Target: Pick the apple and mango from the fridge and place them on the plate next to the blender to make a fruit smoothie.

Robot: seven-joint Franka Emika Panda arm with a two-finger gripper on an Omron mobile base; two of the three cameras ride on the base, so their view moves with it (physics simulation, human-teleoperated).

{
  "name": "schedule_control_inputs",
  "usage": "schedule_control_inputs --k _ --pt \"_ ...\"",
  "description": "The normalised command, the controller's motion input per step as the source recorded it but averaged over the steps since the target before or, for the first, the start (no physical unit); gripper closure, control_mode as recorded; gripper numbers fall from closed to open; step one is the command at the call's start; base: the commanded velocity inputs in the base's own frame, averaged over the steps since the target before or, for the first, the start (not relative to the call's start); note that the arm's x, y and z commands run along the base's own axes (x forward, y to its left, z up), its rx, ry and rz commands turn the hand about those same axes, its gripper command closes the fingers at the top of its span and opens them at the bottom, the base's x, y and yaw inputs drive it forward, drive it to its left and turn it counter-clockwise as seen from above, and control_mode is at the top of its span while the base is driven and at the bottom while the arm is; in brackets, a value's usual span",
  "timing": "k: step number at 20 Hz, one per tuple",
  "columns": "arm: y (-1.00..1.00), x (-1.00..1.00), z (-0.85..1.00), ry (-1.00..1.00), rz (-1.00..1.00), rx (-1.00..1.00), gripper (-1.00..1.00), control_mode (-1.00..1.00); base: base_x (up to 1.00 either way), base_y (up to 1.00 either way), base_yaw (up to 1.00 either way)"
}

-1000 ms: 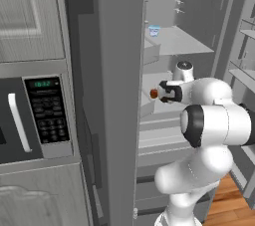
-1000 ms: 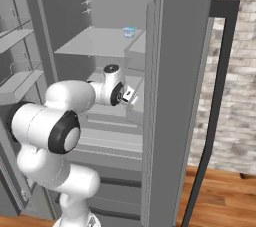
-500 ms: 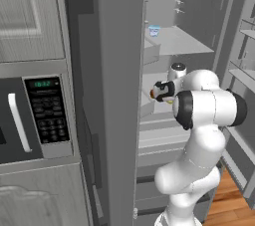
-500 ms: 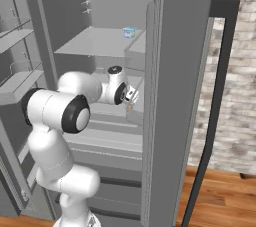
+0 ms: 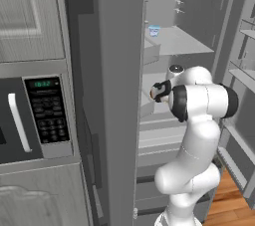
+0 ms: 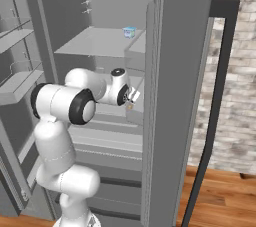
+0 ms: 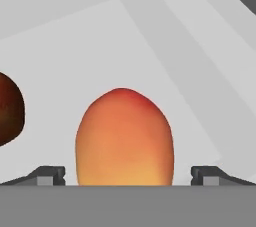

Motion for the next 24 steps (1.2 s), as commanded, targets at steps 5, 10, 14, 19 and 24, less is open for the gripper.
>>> schedule_control_inputs --k 5,10,14,19,24 --pt "-0.09 0.24 -0.15 0.00 0.00 0.00 -1.00 -1.00 0.00 0.00 0.00" --pt "-0.07 0.03 -0.28 -0.01 0.00 0.00 1.00 -1.00 0.00 0.00 0.00" --pt "0.00 0.00 0.00 0.00 0.00 0.00 1.00 -1.00 0.00 0.00 0.00" --pt "0.00 -0.31 0.00 -0.01 0.00 0.00 1.00 -1.00 0.00 0.00 0.00" --pt "0.11 -0.84 0.08 -0.23 0.04 -0.01 1.00 -1.00 0.00 0.00 0.00"
